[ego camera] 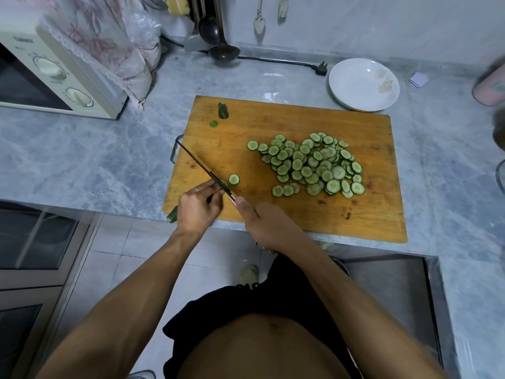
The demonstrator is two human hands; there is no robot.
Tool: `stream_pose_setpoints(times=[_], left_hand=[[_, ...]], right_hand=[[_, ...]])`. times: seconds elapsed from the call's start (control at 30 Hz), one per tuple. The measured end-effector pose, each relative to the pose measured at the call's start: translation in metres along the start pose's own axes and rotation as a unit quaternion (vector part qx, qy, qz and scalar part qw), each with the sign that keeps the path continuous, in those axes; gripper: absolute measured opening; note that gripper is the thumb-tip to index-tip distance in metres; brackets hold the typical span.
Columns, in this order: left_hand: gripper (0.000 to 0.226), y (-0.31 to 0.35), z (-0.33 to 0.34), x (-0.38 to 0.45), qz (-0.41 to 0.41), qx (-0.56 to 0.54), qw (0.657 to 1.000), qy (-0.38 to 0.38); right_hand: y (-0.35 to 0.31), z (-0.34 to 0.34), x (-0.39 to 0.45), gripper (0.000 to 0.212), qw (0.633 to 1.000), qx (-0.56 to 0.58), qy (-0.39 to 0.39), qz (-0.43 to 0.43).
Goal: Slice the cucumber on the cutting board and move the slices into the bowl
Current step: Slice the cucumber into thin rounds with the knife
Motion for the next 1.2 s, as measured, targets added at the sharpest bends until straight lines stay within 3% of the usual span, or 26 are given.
stream_pose_setpoints(times=[0.2,0.37,0.6,0.73,0.87,1.0,1.13,1.2], left_hand=[[0.031,-0.001,0.0,0.001,0.012,0.013,1.0,0.02],[0.009,0.0,-0.001,0.0,0.012,0.017,1.0,0.021],[0.014,0.005,-0.002,-0.003,0.026,0.006,0.999,0.025],[0.019,0.007,-0.003,-0.004,0.029,0.011,0.999,0.011],[0.025,0.003,-0.007,-0.004,-0.009,0.012,1.0,-0.009],[0.027,-0.002,-0.005,0.001,-0.05,-0.016,0.998,-0.035],[0.026,0.013,-0.021,0.008,-0.04,-0.074,0.996,0.031],[0.021,0.038,-0.033,0.013,0.014,-0.091,0.992,0.086]], right_hand=[[-0.004,0.001,0.004,0.068,1.0,-0.004,0.003,0.0],[-0.012,0.015,0.019,0.066,1.0,-0.011,0.012,-0.024],[-0.007,0.019,0.025,0.065,0.999,0.007,0.022,-0.026],[0.011,0.007,0.029,0.07,0.998,0.049,0.035,0.025],[0.028,-0.013,0.029,0.072,0.997,0.05,0.057,0.019],[0.041,-0.041,0.02,0.059,0.996,0.034,0.082,-0.005],[0.043,-0.064,0.012,0.052,0.987,-0.097,0.099,-0.087],[0.044,-0.07,0.008,0.049,0.973,-0.179,0.098,-0.107]])
Point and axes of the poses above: each hand's wrist, its own x-axis towards the middle knuckle, its own z-axis out of the palm, y = z × x, the point moved 9 cm from there along x, towards the middle knuckle, and after that the axes turned 7 degrees about y, right-handed, at the moved point
